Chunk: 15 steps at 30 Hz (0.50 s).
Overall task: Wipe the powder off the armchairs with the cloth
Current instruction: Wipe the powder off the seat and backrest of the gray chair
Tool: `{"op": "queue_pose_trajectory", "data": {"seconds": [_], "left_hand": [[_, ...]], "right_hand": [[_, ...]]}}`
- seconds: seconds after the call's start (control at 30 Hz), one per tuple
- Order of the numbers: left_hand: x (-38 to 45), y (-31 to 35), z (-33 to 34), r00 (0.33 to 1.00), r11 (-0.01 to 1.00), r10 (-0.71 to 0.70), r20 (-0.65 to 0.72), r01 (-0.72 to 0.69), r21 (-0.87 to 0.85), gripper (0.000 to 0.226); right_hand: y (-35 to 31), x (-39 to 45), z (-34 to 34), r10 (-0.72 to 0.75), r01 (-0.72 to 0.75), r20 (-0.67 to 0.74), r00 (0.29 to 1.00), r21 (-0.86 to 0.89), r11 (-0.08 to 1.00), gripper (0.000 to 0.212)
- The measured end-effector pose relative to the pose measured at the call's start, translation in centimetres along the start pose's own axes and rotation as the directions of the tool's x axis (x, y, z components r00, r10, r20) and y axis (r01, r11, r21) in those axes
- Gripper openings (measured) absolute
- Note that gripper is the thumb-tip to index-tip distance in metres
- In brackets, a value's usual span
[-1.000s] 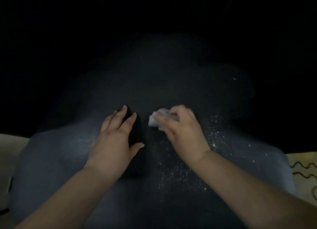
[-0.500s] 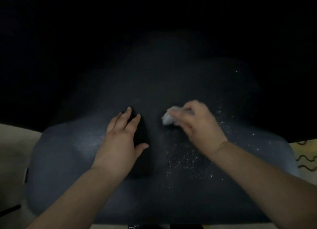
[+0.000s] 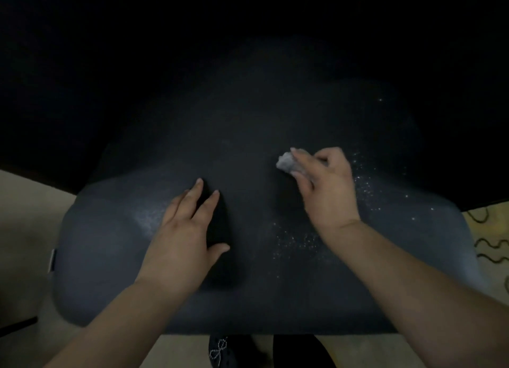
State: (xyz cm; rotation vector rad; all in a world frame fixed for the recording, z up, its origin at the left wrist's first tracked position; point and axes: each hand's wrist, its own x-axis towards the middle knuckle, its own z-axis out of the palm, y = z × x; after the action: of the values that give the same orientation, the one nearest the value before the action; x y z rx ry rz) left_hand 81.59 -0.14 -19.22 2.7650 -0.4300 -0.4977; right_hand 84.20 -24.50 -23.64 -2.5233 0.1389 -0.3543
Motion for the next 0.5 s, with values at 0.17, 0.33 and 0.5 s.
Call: {"op": "queue_pose_trajectory", "data": {"seconds": [0.17, 0.33, 0.5], "left_hand": [[-1.2, 0.1, 0.3, 1.000, 1.000, -0.004, 0.026, 0.004, -0.013, 0.095], [-2.7, 0.7, 0.3, 0.996, 1.000, -0.004, 0.094, 0.001, 0.029, 0.099], [-3.8, 1.3, 1.2, 0.994, 1.000, -0.020, 0.106, 0.018, 0.019, 0.100]], "right_hand": [[-3.2, -5.5, 0.2, -0.325, 0.324, 0.251, 0.912, 0.048, 0.945, 0.038], [1.6, -3.8, -2.6, -0.139, 0.142, 0.060, 0.988, -0.045, 0.989, 0.042], [-4.1, -8.0, 1.1, -0.145, 0.146, 0.082, 0.986, 0.003, 0.989, 0.049]]}}
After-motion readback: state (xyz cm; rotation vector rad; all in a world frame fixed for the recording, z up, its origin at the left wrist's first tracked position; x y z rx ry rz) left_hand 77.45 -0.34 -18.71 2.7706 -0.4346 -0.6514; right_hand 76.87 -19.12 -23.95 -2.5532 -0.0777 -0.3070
